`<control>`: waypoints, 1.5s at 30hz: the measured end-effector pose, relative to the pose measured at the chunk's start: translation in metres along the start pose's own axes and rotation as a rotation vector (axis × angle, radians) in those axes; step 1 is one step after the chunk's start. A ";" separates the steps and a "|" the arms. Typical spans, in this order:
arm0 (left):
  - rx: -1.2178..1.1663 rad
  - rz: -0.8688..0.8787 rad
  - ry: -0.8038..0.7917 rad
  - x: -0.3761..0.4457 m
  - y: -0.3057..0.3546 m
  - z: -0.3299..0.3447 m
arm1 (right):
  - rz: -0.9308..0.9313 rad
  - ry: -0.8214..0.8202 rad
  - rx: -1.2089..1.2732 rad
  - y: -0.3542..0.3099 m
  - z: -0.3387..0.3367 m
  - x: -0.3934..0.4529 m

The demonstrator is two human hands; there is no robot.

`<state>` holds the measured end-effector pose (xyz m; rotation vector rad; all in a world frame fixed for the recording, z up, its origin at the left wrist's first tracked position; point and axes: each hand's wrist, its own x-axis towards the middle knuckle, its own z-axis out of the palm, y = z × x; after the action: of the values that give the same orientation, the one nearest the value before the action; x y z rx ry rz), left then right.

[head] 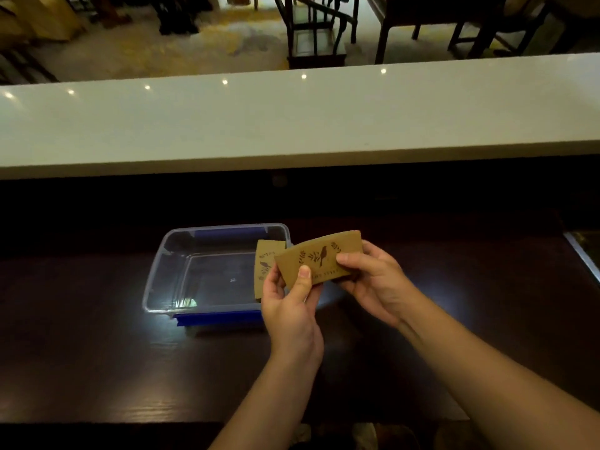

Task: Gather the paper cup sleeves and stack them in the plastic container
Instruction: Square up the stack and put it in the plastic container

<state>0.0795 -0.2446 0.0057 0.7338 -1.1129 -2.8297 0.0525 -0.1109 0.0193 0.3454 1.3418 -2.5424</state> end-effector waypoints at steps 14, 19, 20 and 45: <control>0.989 -0.149 -0.442 0.042 0.123 -0.016 | 0.011 -0.261 -0.710 -0.021 0.068 0.047; 0.972 -0.060 -0.489 0.067 0.151 -0.010 | 0.017 -0.276 -0.639 -0.022 0.100 0.070; 0.939 -0.054 -0.461 0.073 0.156 -0.014 | 0.031 -0.258 -0.573 -0.020 0.100 0.075; 1.269 -0.392 -0.121 0.170 0.103 -0.085 | 0.163 0.204 -0.601 0.057 0.045 0.063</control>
<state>-0.0513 -0.4071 -0.0533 0.8077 -3.0741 -2.0597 0.0077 -0.1857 -0.0197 0.5667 1.9706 -1.8920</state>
